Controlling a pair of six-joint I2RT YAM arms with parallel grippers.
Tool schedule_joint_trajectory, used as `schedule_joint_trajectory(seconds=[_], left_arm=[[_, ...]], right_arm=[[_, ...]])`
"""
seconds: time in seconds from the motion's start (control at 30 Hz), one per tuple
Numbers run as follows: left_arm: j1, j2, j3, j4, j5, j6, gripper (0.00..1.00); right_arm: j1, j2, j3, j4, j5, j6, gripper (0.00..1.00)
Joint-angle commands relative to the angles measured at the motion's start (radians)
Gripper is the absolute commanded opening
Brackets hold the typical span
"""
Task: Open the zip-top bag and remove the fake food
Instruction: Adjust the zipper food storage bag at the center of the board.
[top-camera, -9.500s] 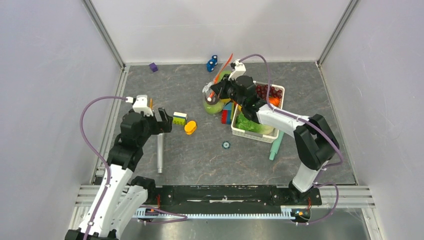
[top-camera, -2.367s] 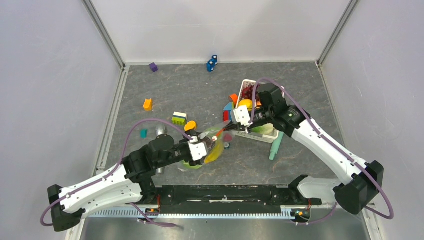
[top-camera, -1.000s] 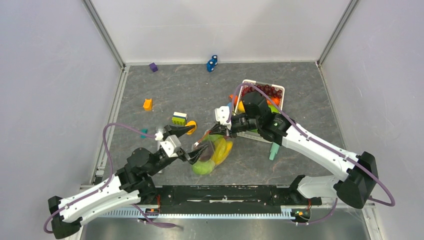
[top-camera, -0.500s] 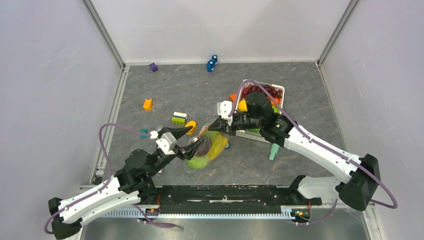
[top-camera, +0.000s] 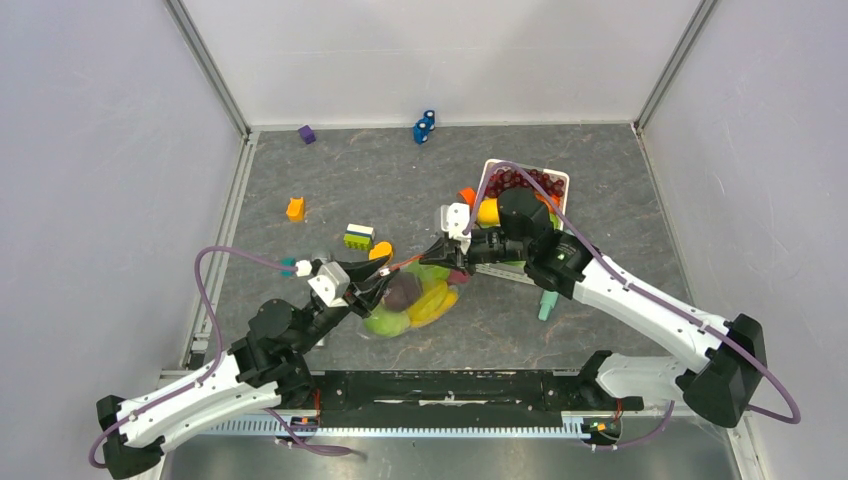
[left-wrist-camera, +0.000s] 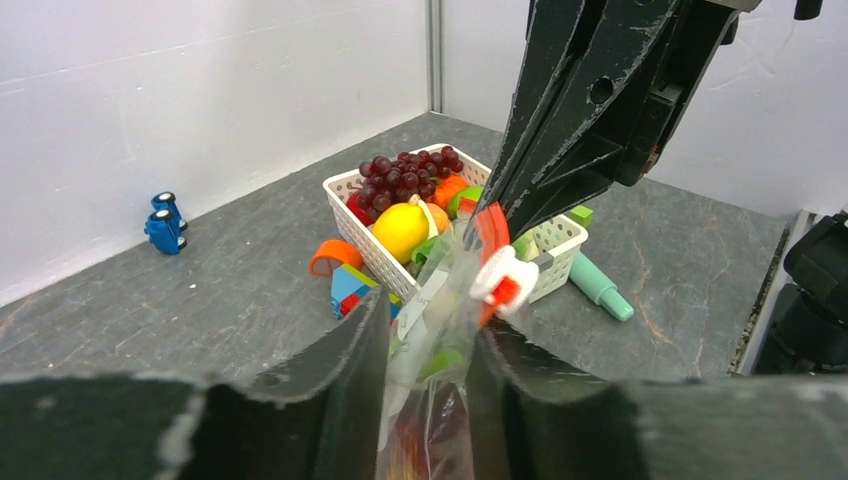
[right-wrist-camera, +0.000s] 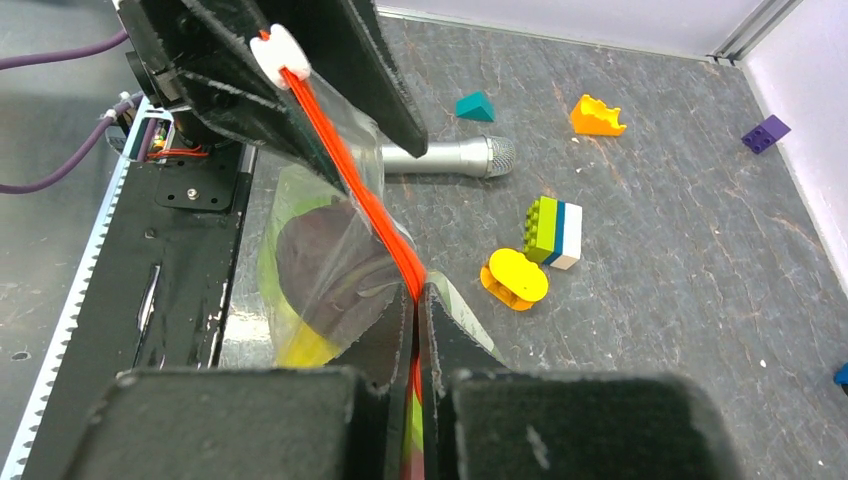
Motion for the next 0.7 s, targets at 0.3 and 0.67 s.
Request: schedule_joint_trajectory(seconds=[0.3, 0.67], left_arm=[[0.007, 0.056, 0.138, -0.143, -0.009, 0.013, 0.02], [0.005, 0.246, 0.449, -0.478, 0.065, -0.025, 0.02]], right_arm=[[0.006, -0.098, -0.027, 0.039, 0.002, -0.031, 0.04], [0.039, -0.113, 0.067, -0.028, 0.014, -0.120, 0.48]])
